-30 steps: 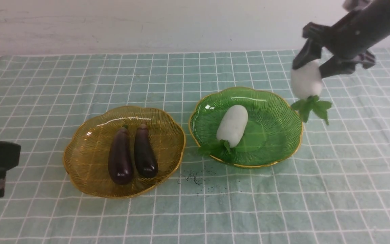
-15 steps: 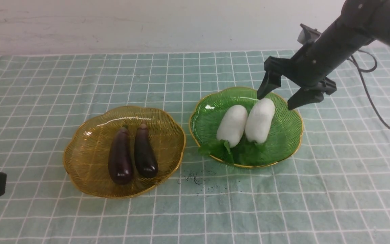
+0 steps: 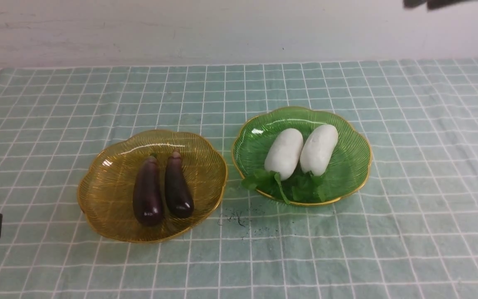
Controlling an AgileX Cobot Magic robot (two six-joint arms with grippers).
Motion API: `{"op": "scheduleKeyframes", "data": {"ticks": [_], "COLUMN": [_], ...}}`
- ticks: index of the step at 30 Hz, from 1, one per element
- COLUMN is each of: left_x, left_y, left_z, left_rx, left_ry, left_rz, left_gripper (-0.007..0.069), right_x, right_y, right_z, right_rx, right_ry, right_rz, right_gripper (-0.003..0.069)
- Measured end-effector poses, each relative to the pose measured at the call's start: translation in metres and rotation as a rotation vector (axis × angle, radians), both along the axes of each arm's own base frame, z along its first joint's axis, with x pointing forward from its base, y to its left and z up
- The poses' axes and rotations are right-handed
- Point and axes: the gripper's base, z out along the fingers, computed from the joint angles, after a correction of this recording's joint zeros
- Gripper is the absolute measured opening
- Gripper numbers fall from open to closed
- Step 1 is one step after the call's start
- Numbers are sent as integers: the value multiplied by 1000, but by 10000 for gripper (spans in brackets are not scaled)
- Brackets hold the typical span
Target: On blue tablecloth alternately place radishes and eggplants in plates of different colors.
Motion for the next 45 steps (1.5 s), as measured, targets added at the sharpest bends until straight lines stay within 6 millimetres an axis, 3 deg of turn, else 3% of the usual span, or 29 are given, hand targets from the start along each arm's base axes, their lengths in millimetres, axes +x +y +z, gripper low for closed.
{"op": "scheduleKeyframes", "data": {"ticks": [1, 4, 8, 10, 11, 13, 14, 16, 18, 21, 23, 26, 36, 45], "left_x": [0, 2, 6, 7, 8, 9, 10, 11, 12, 14, 16, 15, -10, -12], "left_y": [0, -1, -2, -3, -3, -4, -4, -4, -5, -6, -7, -7, 4, 5], "left_z": [0, 3, 9, 11, 13, 15, 16, 18, 17, 13, 5, -5, -14, -14], "left_rx": [-2, -15, -46, -55, -63, -71, -78, -88, -93, -94, -93, -86, -112, -117], "left_ry": [-5, -39, -115, -137, -159, -179, -197, -222, -234, -236, -218, -201, -283, -295], "left_rz": [0, 0, -1, -1, -2, -2, -2, -2, -2, -2, -4, -4, -2, -2], "left_gripper": [-8, -8, -8, -8, -8, -8, -8, -8, -8, -8, -8, -8, -8, -8], "right_x": [-33, -109, -202, -219, -251, -281, -299, -324, -336, -339, -325, -315, -314, -313], "right_y": [-5, -15, -30, -34, -41, -47, -52, -60, -65, -67, -66, -65, -65, -65], "right_z": [28, 65, 66, 55, 37, 20, -11, -44, -74, -96, -118, -131, -134, -135], "right_rx": [11, 25, 31, 36, 60, 93, 125, 169, 201, 217, 205, 183, 172, 167], "right_ry": [-89, -241, -441, -508, -638, -773, -894, -1083, -1205, -1270, -1245, -1208, -1202, -1184], "right_rz": [0, 4, -8, -23, -55, -85, -124, -176, -212, -235, -249, -250, -249, -244], "right_gripper": [105, 7, -13, -13, -14, -14, -14, -14, -14, -14, -14, -14, -14, -14]}}
